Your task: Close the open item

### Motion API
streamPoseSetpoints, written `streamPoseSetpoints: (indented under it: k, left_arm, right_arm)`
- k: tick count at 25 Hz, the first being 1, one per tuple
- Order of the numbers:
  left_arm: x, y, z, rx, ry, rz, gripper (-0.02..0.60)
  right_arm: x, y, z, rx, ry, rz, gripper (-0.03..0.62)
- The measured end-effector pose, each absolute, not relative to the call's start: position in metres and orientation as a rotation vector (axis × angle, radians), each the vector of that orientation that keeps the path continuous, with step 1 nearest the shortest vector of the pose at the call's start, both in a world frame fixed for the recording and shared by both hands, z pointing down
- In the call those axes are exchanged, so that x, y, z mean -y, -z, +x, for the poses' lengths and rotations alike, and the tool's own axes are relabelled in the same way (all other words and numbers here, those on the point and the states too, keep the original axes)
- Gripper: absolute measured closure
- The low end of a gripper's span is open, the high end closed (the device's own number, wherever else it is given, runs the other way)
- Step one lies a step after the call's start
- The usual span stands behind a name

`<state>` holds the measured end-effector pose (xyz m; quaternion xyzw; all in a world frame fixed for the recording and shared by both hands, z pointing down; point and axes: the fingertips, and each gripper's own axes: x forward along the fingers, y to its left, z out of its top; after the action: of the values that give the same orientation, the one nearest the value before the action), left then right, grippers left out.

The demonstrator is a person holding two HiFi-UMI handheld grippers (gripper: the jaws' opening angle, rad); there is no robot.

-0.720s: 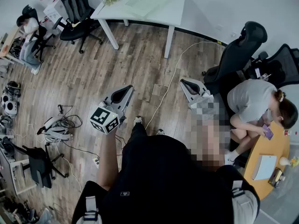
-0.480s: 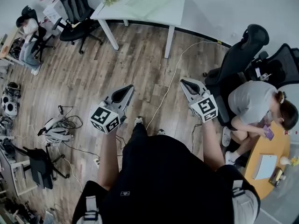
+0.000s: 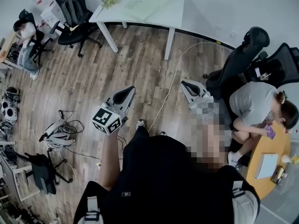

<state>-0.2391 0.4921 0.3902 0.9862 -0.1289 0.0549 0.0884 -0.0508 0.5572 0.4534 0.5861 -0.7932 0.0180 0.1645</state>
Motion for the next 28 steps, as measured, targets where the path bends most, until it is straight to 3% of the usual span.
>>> streamPoseSetpoints:
  k: [28]
  left_arm:
    - [-0.333,-0.410,-0.283,0.142,-0.194,2.917,0.577]
  right_arm:
    - [-0.437,-0.469,-0.092,2.082,-0.138,1.880,0.587]
